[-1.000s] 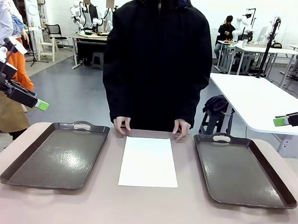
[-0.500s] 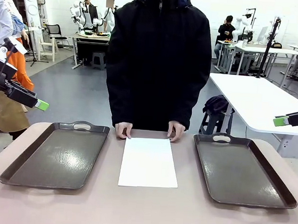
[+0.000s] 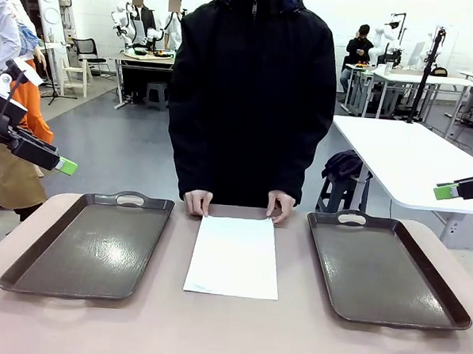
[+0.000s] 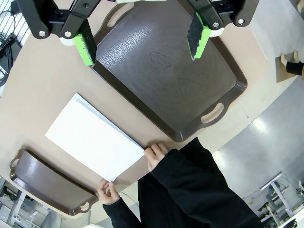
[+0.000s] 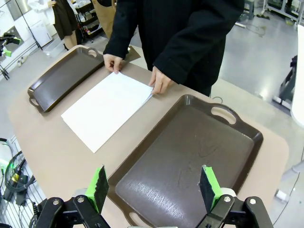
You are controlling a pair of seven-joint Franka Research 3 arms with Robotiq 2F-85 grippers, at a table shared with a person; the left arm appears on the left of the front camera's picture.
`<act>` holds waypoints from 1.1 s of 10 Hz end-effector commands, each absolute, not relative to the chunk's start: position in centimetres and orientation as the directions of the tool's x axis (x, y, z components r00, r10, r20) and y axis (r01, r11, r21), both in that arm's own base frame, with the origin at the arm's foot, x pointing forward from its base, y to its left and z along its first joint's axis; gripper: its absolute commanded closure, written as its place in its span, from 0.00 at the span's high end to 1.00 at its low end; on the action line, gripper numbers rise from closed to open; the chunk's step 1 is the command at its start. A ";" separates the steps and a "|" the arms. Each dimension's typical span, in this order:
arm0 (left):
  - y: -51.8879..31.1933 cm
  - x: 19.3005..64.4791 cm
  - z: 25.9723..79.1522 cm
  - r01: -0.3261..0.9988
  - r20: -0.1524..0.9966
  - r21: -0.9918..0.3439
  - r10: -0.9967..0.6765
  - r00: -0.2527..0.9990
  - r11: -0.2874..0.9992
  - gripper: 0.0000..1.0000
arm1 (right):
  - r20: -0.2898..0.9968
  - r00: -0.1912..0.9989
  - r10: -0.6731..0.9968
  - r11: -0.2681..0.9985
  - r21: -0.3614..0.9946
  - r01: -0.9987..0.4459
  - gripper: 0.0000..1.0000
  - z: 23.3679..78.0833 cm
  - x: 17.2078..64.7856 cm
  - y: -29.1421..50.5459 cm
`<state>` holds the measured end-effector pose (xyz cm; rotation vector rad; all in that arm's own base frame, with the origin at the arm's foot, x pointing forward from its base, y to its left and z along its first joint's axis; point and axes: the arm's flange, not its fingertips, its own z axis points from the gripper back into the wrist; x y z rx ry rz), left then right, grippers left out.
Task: Sort the A4 documents.
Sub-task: Receive the A4 Paper.
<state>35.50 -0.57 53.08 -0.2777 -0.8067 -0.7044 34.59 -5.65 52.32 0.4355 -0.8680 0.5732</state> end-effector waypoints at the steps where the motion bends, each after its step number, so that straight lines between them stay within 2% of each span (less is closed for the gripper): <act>1: -0.5 35.5 53.1 0.670 0.742 0.034 -0.468 0.481 0.742 1.00 | 0.807 0.514 0.292 0.762 0.129 -0.635 1.00 52.1 34.7 -5.6; 11: -0.5 35.5 53.1 0.670 0.742 0.034 -0.468 0.481 0.742 1.00 | 0.807 0.514 0.292 0.762 0.129 -0.635 1.00 52.1 34.7 -5.6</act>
